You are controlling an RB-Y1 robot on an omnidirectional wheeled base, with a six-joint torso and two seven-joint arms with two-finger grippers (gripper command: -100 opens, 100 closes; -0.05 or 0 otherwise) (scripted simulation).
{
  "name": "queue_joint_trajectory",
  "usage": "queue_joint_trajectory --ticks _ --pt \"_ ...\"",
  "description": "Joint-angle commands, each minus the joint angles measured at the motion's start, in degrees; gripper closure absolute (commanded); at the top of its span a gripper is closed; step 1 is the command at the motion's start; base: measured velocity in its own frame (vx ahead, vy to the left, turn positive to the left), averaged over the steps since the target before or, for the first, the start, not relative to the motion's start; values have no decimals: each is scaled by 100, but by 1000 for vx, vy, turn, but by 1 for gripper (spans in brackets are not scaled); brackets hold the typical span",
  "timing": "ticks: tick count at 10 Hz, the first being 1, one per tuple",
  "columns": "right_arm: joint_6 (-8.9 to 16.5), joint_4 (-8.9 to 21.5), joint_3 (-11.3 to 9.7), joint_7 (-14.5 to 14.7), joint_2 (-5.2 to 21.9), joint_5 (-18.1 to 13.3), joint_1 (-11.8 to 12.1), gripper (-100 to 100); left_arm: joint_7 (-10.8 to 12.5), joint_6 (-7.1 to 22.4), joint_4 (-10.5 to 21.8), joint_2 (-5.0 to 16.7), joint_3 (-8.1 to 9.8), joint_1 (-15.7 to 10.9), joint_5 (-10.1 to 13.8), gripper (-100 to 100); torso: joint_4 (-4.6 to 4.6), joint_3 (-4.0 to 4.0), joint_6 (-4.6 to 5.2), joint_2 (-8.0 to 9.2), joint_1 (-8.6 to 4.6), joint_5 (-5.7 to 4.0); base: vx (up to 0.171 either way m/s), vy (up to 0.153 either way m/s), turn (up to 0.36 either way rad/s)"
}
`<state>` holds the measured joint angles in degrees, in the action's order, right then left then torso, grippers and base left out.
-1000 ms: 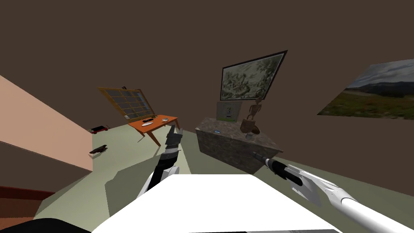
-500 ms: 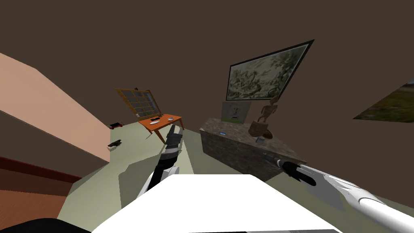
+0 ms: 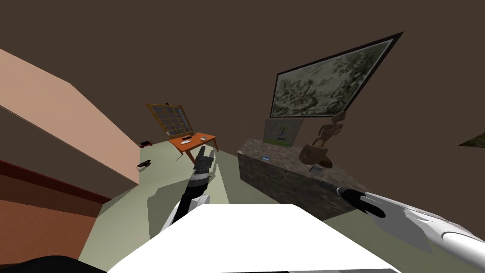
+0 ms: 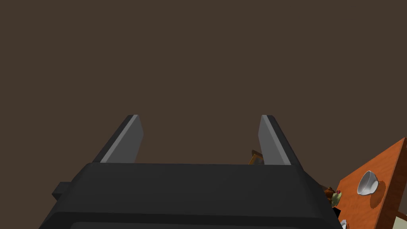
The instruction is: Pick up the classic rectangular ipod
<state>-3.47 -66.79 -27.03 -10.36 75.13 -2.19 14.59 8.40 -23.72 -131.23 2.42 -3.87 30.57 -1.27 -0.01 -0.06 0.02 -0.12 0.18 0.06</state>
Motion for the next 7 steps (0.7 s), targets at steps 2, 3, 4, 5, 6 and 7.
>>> queue_joint_trajectory --ticks 2,3,4,5,6,7 --pt "143 389 -113 -10 285 86 -98 -100 0 0 0 0 0 0 0 0 -2 -5 -2 -8 7 1 77 70 151" --pt "189 491 -133 -10 377 112 -108 -100 0 0 0 0 0 0 0 0 -3 -6 0 -10 9 2 73 64 108" --pt "226 574 -150 -11 451 133 -119 -100 0 0 0 0 0 0 0 0 -2 -5 0 -8 8 2 72 45 100" --pt "274 680 -173 -12 546 159 -135 -100 0 0 0 0 0 0 0 0 -2 -5 0 -8 2 0 81 15 91" --pt "194 645 -97 16 455 125 -78 -100 0 0 0 0 0 1 0 0 -3 -6 1 -10 -8 -2 38 0 19" --pt "215 651 -97 16 465 128 -80 0 0 0 0 0 1 0 0 0 -1 0 4 3 -14 -5 7 1 -1"
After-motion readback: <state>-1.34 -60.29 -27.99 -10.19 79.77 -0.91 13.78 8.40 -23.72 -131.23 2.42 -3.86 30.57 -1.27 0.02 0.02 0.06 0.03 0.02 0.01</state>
